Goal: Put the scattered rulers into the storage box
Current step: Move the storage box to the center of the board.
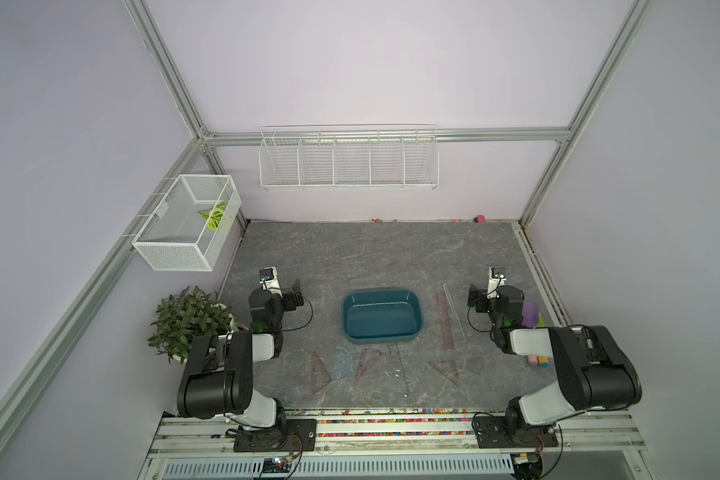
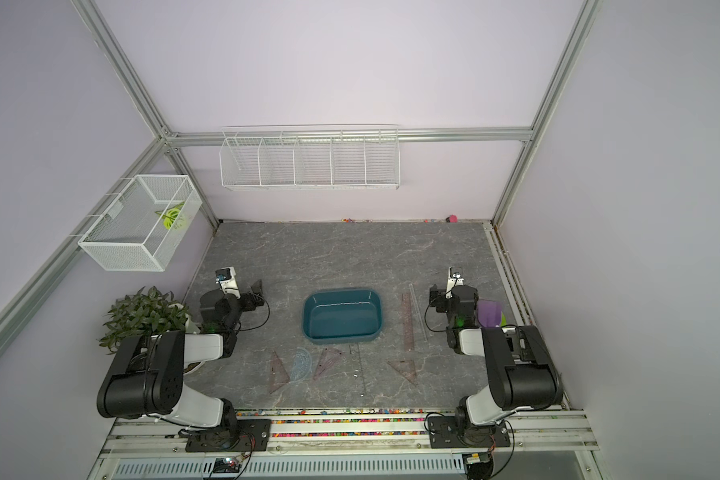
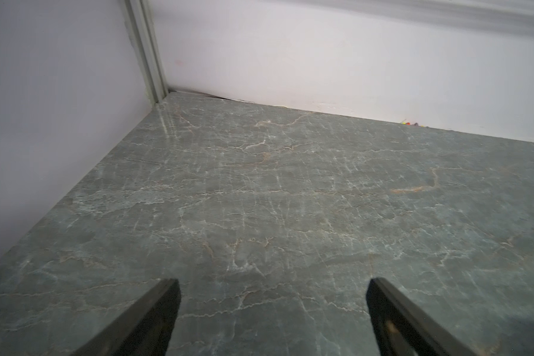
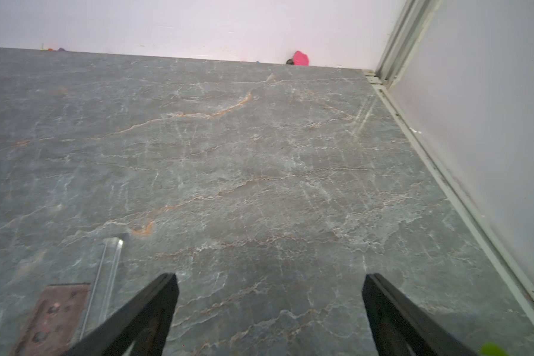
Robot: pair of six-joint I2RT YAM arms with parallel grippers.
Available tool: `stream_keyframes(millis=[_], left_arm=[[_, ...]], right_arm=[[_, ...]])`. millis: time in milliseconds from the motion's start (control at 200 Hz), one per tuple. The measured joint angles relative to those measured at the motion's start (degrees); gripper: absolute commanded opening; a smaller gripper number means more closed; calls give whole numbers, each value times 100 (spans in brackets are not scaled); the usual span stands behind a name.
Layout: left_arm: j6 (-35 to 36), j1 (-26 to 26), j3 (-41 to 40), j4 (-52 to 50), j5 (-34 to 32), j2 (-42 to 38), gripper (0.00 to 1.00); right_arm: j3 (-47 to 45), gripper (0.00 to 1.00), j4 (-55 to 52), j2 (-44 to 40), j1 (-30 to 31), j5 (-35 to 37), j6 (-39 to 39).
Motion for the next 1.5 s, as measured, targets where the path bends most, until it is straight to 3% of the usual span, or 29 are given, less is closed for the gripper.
stream_keyframes(millis=[100,195,300,405,560,675,895,1045,1500], left_arm=[[-216,-210,632,-1314,-828,-365,100],[-619,-525,1755,-2612,-1650,-592,100],[-1154,-1178,2817,-3700,-2288,-627,100],[-1718,-1917,3279,-4616,-2424,-595,98],[-2498,-2218,3348,-5707,-1705,-424,88],[-2879,-2238,3195,-6194,-1025,-413,88],[-3154,-2341,2964,-7001,157,-660,83],[-3250,-2339,2953,-7197,1043,-535,74],[-3252,-2339,2828,-7169,2271,363,72]], right_arm=[[236,99,-1117,-870,210,435,155],[1123,99,-2291,-1513,455,501,612],[2133,99,-3241,-1587,938,404,1054],[2680,98,-4004,-1340,1508,-11,1458],[2870,96,-5025,-769,1952,-1119,1851],[2870,90,-5668,-516,2140,-1816,1934],[2868,72,-6096,-354,2197,-2787,2002],[2865,63,-6214,-201,2260,-3126,2024],[2865,54,-6262,271,2393,-3377,2057]])
